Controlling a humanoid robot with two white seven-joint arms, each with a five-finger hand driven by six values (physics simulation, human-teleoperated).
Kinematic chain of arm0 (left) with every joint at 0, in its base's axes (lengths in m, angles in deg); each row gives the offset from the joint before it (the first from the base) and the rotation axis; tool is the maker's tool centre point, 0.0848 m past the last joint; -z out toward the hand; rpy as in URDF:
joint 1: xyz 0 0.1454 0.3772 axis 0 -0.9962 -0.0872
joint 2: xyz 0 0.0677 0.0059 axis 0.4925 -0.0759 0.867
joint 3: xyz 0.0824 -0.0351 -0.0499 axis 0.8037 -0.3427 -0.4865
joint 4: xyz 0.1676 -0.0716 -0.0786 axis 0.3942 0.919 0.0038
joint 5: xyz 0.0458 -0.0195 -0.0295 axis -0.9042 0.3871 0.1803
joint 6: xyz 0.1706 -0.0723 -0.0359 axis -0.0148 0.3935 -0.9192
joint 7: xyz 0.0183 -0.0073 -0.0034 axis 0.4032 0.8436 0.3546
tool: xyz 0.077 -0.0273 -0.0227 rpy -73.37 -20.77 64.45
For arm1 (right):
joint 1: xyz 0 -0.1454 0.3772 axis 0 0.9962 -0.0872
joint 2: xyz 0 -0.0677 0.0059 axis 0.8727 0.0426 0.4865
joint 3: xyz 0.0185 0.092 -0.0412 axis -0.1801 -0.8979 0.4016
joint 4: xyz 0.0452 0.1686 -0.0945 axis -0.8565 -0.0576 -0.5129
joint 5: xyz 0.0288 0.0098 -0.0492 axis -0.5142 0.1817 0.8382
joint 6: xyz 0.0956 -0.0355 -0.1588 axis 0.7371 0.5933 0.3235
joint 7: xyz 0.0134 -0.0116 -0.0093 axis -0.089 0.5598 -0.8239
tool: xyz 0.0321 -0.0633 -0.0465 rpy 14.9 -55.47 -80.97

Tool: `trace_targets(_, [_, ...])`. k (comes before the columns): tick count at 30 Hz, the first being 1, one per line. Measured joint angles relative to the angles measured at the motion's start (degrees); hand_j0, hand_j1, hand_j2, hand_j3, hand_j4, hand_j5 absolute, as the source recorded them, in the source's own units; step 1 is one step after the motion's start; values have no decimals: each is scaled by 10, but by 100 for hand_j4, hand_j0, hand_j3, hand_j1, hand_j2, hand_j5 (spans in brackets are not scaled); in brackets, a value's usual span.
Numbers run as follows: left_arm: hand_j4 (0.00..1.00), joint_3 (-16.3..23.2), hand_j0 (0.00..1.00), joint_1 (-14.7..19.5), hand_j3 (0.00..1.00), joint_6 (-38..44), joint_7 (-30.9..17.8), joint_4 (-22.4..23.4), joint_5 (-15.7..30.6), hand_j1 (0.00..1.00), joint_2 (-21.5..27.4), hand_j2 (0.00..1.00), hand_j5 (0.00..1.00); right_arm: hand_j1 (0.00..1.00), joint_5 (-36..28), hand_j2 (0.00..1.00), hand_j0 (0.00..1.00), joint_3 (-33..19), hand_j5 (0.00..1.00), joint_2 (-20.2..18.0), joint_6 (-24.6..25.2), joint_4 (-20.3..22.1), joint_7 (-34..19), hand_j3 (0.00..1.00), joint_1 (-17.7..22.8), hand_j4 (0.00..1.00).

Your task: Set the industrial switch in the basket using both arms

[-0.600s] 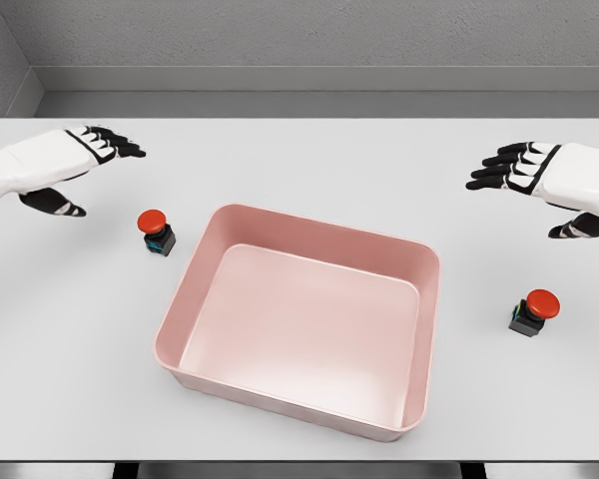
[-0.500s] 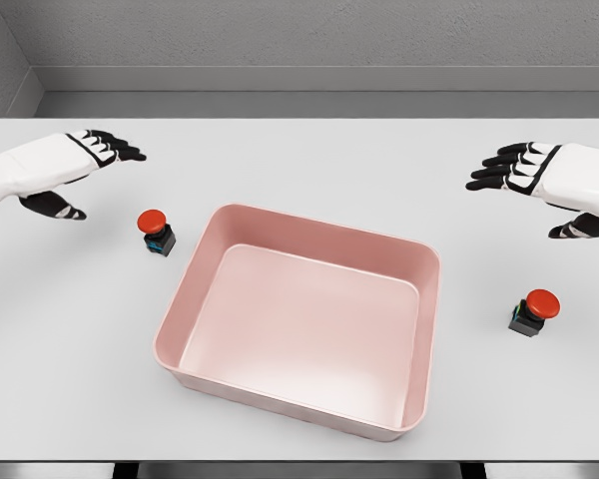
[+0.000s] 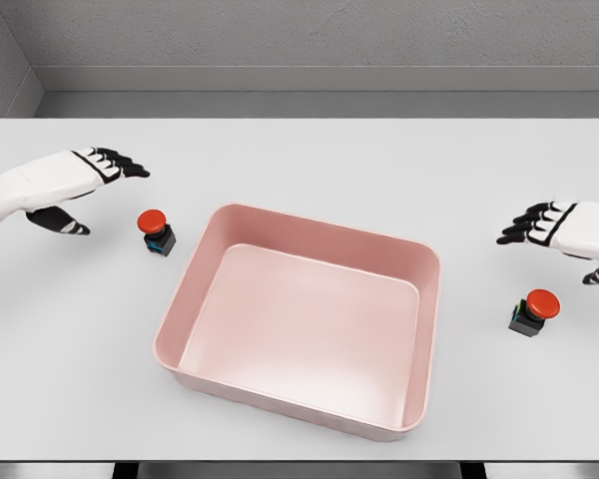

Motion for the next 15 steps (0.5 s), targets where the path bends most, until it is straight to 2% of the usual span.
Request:
trace_targets(8, [100,17,100,16,100,0,-5,22,-8,100,-27,100,100,100,-5,100,100,21,100,2,0,-35,8,100,7,100])
trace_targets(15, [98,34,98,30,98,0,-7,24,-19,98,-49,98,98,100,-11,100,100,30,100,9,0,-35,29,100,20,100])
